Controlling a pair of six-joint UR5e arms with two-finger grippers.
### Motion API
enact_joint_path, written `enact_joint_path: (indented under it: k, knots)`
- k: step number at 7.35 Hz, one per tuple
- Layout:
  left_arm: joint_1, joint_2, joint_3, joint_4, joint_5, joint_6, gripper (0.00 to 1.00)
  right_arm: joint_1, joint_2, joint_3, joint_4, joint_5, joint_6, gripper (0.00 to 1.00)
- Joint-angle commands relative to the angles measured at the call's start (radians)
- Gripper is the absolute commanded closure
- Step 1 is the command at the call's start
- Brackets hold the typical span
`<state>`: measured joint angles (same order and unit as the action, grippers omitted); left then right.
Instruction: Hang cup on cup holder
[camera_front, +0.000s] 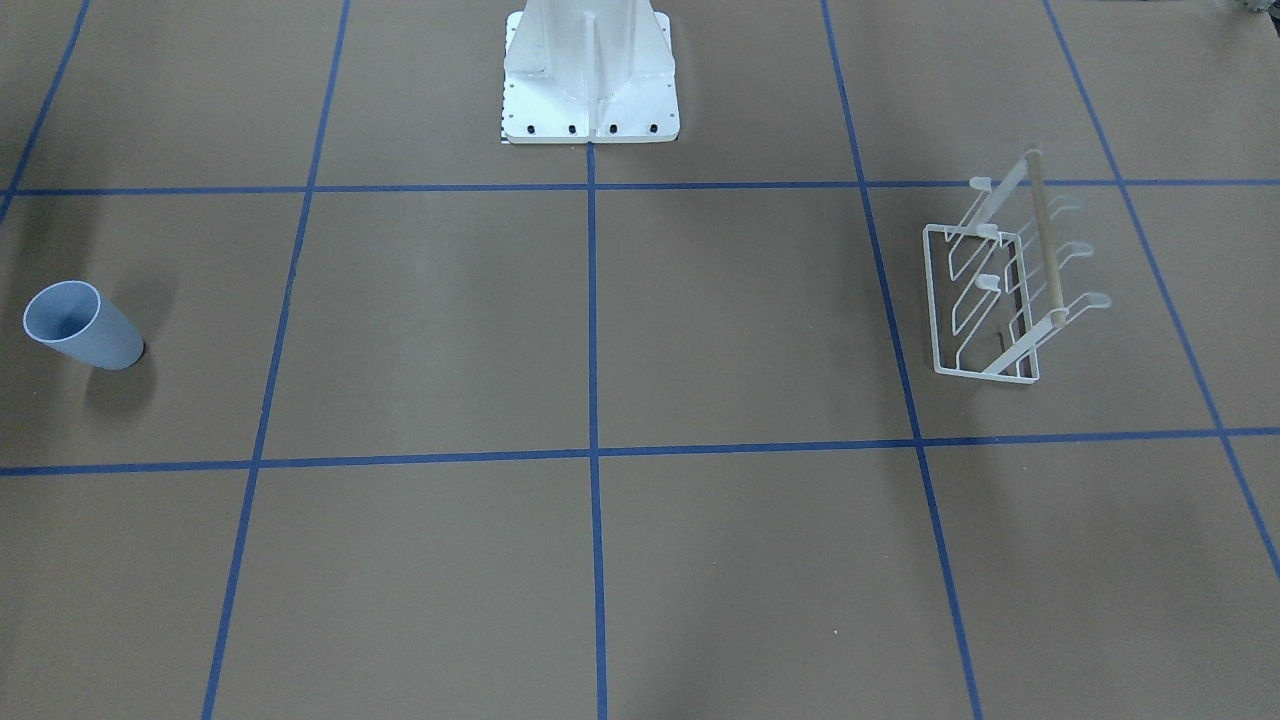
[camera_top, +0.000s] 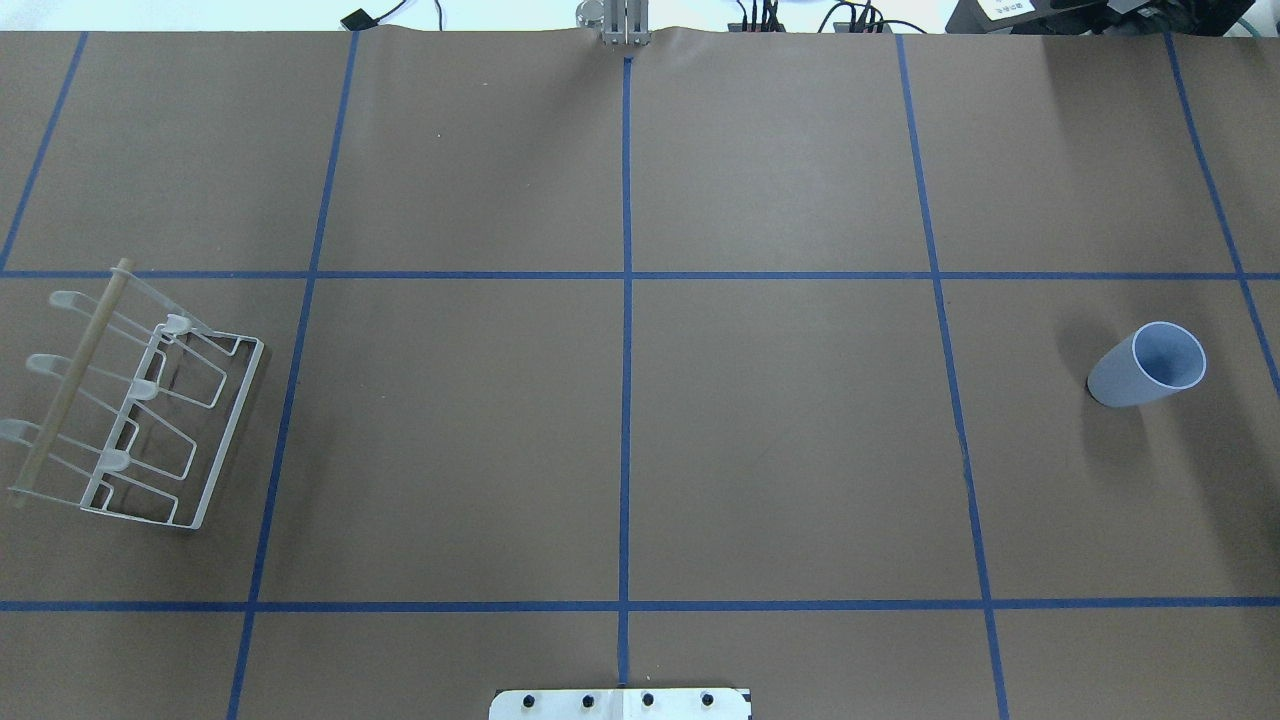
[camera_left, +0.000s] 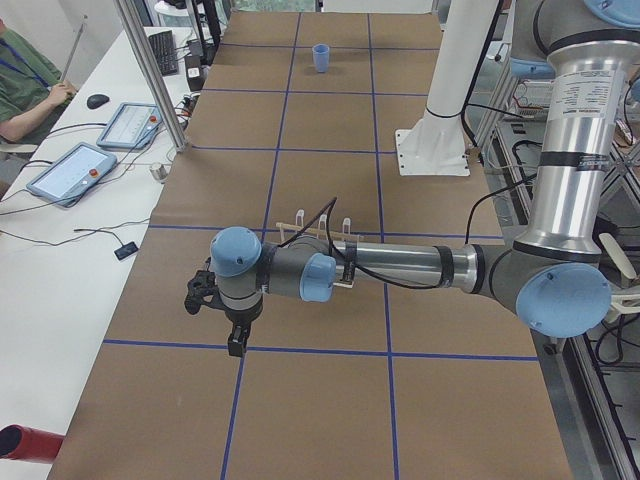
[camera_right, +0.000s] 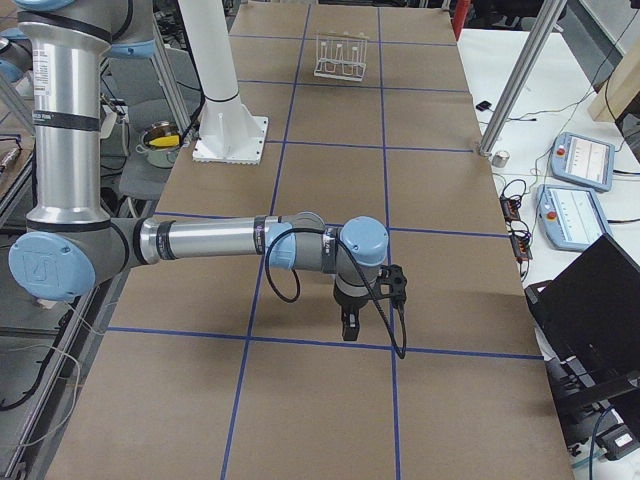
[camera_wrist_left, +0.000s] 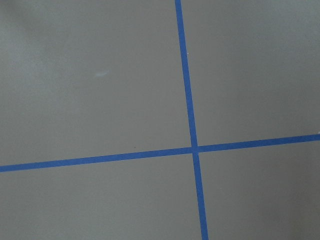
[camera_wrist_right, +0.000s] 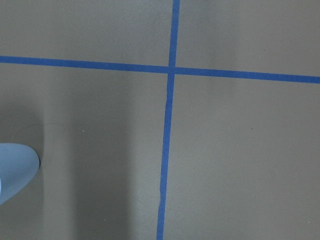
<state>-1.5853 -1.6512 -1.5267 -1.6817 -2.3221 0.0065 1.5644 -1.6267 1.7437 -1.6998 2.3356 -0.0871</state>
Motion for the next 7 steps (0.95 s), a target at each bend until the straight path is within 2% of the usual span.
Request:
enact_joint_path:
  k: [1,2,4,7]
  knots:
    - [0.001,-0.001,0.005,0.000,-0.005,-0.003,0.01,-0.001,0.069,0.014,0.055,-0.007,0.001,0.00]
    - [0.001,-0.001,0.007,0.000,-0.002,-0.002,0.01,-0.003,0.117,0.004,0.054,-0.006,0.003,0.00]
    - [0.001,-0.002,-0.003,-0.009,0.000,-0.002,0.01,-0.042,0.103,0.007,0.098,0.034,0.001,0.00]
    - [0.001,-0.015,-0.015,-0.013,-0.006,0.007,0.01,-0.196,0.029,-0.036,0.436,0.054,-0.008,0.00]
